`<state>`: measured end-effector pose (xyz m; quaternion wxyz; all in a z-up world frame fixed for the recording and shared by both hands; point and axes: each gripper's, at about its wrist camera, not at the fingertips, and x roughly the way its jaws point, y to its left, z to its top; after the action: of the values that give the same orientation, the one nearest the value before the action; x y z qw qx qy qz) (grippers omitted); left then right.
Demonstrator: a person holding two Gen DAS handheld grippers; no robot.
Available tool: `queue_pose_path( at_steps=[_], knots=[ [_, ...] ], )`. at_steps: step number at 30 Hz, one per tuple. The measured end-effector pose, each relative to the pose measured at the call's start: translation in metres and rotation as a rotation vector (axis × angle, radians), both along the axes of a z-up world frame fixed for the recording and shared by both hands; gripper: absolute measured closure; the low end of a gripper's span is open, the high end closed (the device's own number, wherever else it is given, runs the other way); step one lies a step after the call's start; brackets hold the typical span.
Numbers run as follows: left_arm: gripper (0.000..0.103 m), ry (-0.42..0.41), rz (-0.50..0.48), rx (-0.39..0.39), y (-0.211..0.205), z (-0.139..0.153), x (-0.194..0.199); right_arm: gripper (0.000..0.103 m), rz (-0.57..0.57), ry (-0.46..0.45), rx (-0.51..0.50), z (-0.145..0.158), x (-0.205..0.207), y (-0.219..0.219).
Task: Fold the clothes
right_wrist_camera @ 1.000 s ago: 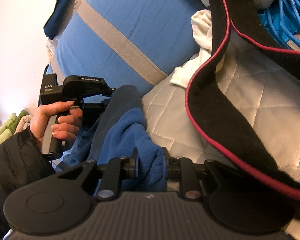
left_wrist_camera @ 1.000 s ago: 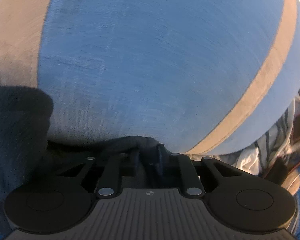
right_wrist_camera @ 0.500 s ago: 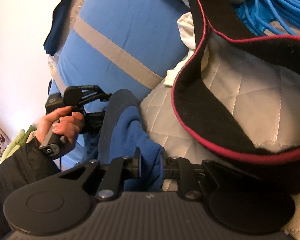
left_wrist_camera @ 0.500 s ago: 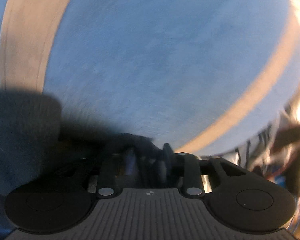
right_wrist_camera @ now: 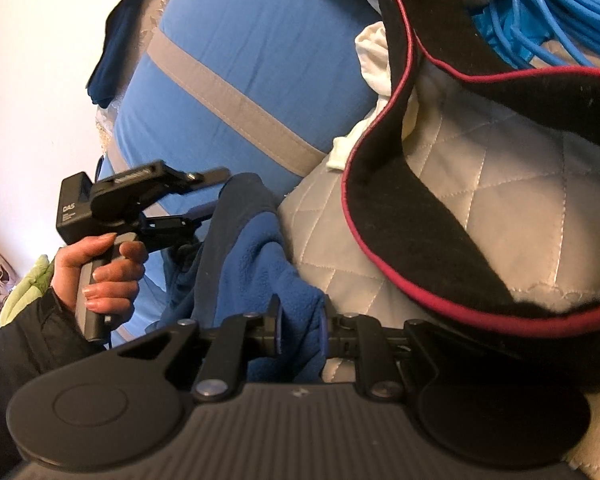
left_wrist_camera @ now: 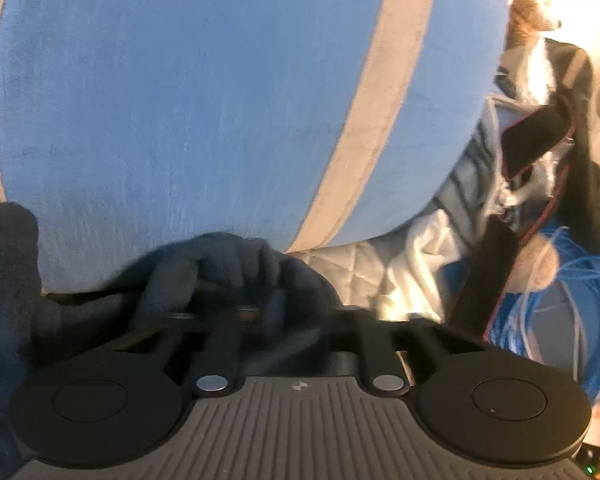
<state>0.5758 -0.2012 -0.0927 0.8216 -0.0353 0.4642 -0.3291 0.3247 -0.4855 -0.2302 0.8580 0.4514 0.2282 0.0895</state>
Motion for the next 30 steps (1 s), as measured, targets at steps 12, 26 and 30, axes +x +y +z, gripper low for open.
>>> queue_pose_path(
  at_steps=[12, 26, 30],
  knots=[
    [0.103, 0.002, 0.194, -0.122, 0.029, 0.009, 0.024, 0.086, -0.004, 0.013, 0.0, 0.002, 0.001, -0.001],
    [0.062, 0.024, 0.118, -0.202, 0.047, 0.014, 0.026, 0.086, -0.003, 0.015, -0.004, -0.001, 0.008, -0.002],
    [0.063, 0.046, 0.093, -0.129, 0.031, 0.01, 0.028, 0.087, -0.004, 0.017, -0.005, 0.0, 0.011, -0.002]
  ],
)
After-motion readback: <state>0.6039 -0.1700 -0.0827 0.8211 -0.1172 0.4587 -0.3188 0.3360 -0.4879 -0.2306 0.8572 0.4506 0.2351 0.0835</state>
